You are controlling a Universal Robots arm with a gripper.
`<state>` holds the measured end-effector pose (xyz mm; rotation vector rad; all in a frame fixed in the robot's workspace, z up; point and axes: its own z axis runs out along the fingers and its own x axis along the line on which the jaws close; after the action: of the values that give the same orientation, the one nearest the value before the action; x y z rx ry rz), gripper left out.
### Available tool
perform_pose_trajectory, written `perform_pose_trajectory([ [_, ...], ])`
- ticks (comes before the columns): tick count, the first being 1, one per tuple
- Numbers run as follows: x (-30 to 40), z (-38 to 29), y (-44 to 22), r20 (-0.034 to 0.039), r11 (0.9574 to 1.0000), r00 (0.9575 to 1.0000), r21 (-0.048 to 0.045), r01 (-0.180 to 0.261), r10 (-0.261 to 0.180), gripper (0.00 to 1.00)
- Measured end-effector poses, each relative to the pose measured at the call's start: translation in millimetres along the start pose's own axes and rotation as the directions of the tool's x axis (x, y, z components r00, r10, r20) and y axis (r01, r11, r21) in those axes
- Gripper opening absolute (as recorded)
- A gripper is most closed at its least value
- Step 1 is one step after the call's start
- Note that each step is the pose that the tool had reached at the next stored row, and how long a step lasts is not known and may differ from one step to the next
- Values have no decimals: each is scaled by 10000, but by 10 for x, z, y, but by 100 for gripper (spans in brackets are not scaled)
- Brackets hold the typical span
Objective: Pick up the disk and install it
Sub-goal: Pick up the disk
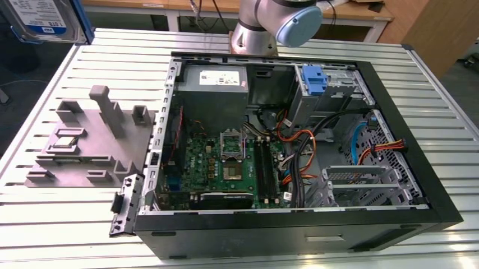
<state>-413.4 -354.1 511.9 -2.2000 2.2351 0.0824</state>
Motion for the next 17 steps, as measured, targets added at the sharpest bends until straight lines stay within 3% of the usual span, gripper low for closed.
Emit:
perform_pose_trajectory([
  [10, 4, -1, -3, -1, 10000, 10000, -1, 1, -1, 37],
  [17, 81, -3, -4, 0, 10000, 10000, 0, 0, 0, 37],
])
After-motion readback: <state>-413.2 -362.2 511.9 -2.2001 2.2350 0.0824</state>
